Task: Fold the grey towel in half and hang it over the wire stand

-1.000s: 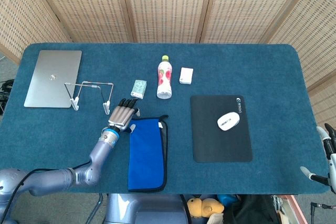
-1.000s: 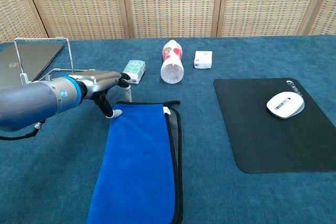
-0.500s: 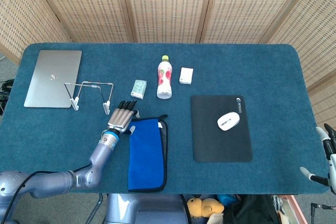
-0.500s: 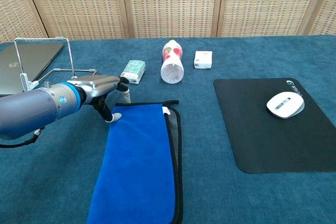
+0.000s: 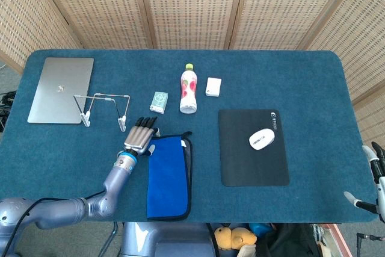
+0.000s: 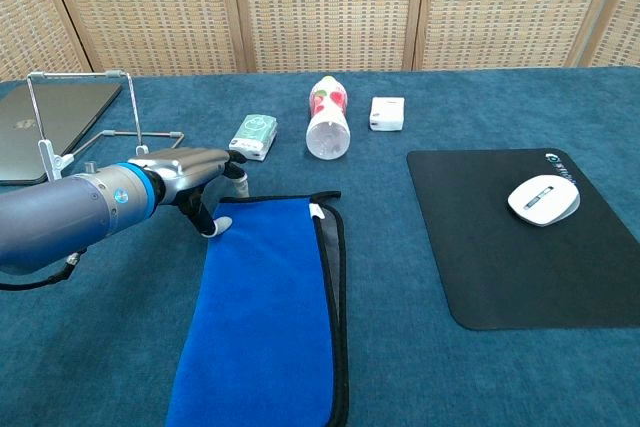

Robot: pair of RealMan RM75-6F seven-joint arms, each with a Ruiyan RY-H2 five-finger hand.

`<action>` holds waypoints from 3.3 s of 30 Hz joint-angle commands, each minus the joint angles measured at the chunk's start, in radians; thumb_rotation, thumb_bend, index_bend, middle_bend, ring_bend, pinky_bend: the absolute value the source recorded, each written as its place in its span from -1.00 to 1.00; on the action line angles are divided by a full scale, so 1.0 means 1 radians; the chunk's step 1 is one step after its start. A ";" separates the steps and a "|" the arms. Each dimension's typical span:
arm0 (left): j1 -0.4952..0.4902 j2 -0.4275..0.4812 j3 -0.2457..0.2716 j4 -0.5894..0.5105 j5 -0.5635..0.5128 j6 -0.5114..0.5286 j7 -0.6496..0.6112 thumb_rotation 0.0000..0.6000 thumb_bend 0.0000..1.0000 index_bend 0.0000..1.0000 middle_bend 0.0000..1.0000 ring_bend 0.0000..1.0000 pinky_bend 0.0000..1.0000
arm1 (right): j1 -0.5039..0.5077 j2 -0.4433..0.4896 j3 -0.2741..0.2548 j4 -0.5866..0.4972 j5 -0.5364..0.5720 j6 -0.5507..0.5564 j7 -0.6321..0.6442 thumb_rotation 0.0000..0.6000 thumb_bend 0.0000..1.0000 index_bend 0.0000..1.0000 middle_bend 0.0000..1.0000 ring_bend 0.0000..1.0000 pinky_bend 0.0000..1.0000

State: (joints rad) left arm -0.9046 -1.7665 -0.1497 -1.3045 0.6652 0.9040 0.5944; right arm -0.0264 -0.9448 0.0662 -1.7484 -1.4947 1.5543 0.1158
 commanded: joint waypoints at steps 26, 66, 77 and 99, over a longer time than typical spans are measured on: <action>0.002 -0.009 -0.016 -0.032 0.012 0.040 0.025 1.00 -0.19 0.59 -1.00 -1.00 -1.00 | -0.002 0.002 -0.002 0.000 -0.004 0.005 0.003 1.00 -1.00 -1.00 -1.00 -1.00 -1.00; -0.029 0.315 -0.169 -0.461 0.044 0.199 0.100 1.00 0.21 0.72 -1.00 -1.00 -1.00 | -0.015 0.018 -0.008 -0.001 -0.027 0.031 0.048 1.00 -1.00 -1.00 -1.00 -1.00 -1.00; -0.028 0.494 -0.245 -0.523 -0.014 0.214 0.063 1.00 0.21 0.72 -1.00 -1.00 -1.00 | -0.013 0.019 -0.009 0.000 -0.030 0.028 0.052 1.00 -1.00 -1.00 -1.00 -1.00 -1.00; 0.089 0.733 -0.299 -0.390 0.004 0.071 -0.304 1.00 0.20 0.72 -1.00 -1.00 -1.00 | -0.009 0.010 -0.017 -0.012 -0.043 0.022 0.017 1.00 -1.00 -1.00 -1.00 -1.00 -1.00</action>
State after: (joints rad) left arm -0.8322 -1.0515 -0.4491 -1.6992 0.6635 0.9814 0.3116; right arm -0.0357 -0.9350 0.0492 -1.7601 -1.5373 1.5762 0.1331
